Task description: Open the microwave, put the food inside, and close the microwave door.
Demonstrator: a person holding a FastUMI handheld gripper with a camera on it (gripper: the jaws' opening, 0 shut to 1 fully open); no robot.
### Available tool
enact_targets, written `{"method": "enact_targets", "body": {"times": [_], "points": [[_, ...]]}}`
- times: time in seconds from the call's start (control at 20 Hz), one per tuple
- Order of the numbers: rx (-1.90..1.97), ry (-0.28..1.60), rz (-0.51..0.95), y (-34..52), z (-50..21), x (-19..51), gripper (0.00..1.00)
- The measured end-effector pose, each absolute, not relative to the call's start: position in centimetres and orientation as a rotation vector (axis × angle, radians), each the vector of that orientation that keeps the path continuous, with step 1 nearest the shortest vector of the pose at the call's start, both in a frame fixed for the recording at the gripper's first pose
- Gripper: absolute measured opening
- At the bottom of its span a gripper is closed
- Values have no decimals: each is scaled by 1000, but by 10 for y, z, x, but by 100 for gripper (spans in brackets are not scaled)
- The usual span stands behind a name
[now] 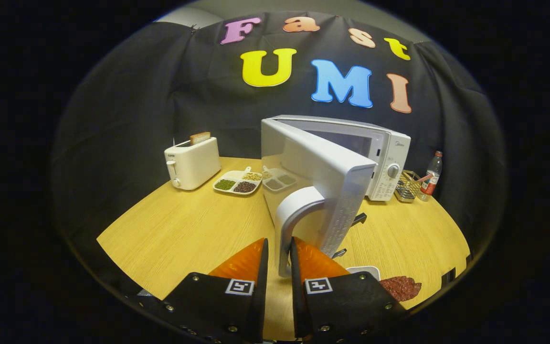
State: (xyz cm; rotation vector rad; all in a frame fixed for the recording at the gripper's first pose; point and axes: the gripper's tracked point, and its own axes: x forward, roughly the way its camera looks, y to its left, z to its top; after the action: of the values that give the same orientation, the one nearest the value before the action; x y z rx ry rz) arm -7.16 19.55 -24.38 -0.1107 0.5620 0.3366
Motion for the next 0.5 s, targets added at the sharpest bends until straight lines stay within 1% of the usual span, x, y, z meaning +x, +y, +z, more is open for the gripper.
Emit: {"method": "enact_targets", "body": {"times": [0.2,0.5], "points": [[-112,563,378,215,-242,-78,25],[-111,554,384,246,-239,-87,24]]}}
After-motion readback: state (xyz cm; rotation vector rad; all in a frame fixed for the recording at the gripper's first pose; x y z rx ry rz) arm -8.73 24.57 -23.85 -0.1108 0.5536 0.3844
